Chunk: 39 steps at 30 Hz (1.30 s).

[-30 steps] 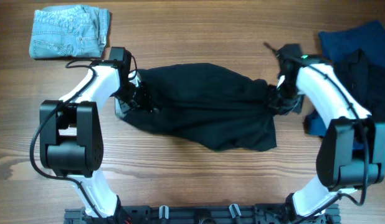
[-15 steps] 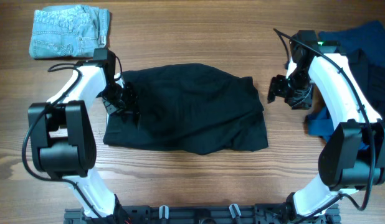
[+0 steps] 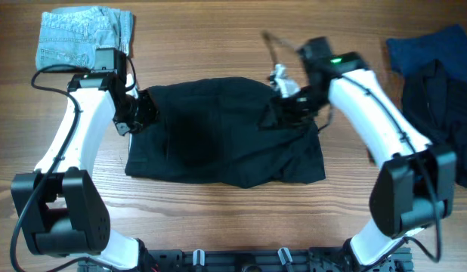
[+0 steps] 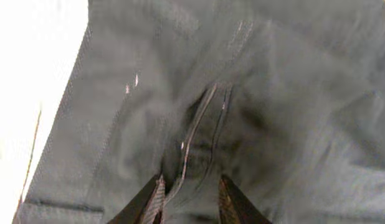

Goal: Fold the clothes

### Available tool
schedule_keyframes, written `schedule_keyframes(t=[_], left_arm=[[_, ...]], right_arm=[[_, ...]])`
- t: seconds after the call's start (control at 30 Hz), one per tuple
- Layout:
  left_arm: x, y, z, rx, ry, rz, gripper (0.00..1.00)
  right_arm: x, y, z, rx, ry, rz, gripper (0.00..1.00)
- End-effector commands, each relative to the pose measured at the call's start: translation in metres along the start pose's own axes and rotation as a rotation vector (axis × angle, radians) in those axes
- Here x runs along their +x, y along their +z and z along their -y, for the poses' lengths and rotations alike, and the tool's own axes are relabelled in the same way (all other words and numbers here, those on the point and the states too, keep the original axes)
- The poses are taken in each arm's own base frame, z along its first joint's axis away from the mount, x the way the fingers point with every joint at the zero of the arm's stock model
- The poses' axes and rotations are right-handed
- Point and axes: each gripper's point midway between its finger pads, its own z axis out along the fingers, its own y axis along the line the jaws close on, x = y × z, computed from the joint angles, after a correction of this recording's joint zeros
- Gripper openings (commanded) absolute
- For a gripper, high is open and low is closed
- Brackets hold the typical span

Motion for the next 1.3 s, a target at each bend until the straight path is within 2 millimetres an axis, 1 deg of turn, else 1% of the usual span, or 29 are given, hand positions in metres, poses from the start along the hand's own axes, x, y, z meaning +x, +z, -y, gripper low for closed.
schedule_keyframes(t=[0.0, 0.07, 0.17, 0.3, 0.4, 0.43, 0.53, 0.57, 0.63, 0.67, 0.77, 0.87, 0.93, 1.0, 1.07, 1.13, 1.2, 1.23, 1.27], left_arm=[[0.021, -0.002, 0.007, 0.037, -0.009, -0.084, 0.29], [0.027, 0.0, 0.008, 0.026, -0.001, -0.106, 0.29], [0.034, 0.008, 0.01, 0.018, 0.019, -0.129, 0.29], [0.04, 0.029, 0.005, 0.004, 0.016, -0.155, 0.29], [0.043, 0.043, -0.001, -0.003, 0.011, -0.169, 0.3], [0.044, 0.047, -0.003, -0.008, 0.01, -0.171, 0.3], [0.043, 0.056, -0.012, -0.048, 0.01, -0.166, 0.3], [0.042, 0.058, -0.017, -0.072, 0.01, -0.162, 0.3], [0.04, 0.062, -0.026, -0.12, 0.008, -0.157, 0.32], [0.038, 0.063, -0.03, -0.137, 0.004, -0.154, 0.32], [0.031, 0.063, -0.039, -0.15, -0.037, -0.135, 0.32], [0.025, 0.061, -0.044, -0.144, -0.059, -0.122, 0.26], [0.022, 0.057, -0.047, -0.138, -0.07, -0.113, 0.24], [0.02, 0.052, -0.046, -0.127, -0.074, -0.098, 0.24], [0.02, 0.045, -0.039, -0.092, -0.071, -0.087, 0.25], [0.026, 0.04, -0.028, -0.035, -0.07, -0.11, 0.28], [0.033, 0.039, -0.018, 0.017, -0.073, -0.143, 0.36], [0.035, 0.04, -0.015, 0.036, -0.073, -0.155, 0.49], [0.037, 0.04, -0.011, 0.06, -0.074, -0.167, 0.65]], right_arm=[[0.003, 0.025, 0.029, 0.236, 0.167, -0.017, 0.32], [0.008, 0.036, 0.033, 0.241, 0.195, -0.036, 0.33], [0.015, 0.054, 0.047, 0.246, 0.246, -0.054, 0.32], [0.028, 0.078, 0.066, 0.256, 0.267, -0.103, 0.28], [0.033, 0.086, 0.077, 0.283, 0.286, -0.123, 0.25], [0.033, 0.086, 0.081, 0.304, 0.286, -0.122, 0.26], [0.038, 0.078, 0.1, 0.419, 0.342, -0.113, 0.36], [0.041, 0.072, 0.109, 0.473, 0.36, -0.114, 0.36], [0.049, 0.055, 0.134, 0.62, 0.43, -0.107, 0.44], [0.053, 0.048, 0.142, 0.671, 0.46, -0.104, 0.44], [0.058, 0.036, 0.155, 0.695, 0.512, -0.106, 0.44], [0.057, 0.024, 0.165, 0.7, 0.564, -0.079, 0.53], [0.056, 0.016, 0.168, 0.689, 0.594, -0.062, 0.54], [0.053, 0.009, 0.166, 0.673, 0.603, -0.052, 0.56], [0.049, 0.004, 0.158, 0.65, 0.578, -0.041, 0.6], [0.047, -0.001, 0.15, 0.629, 0.569, -0.029, 0.63], [0.043, -0.005, 0.137, 0.58, 0.538, -0.009, 0.65], [0.04, -0.008, 0.126, 0.535, 0.512, 0.006, 0.67], [0.037, -0.011, 0.117, 0.494, 0.487, 0.019, 0.71]])
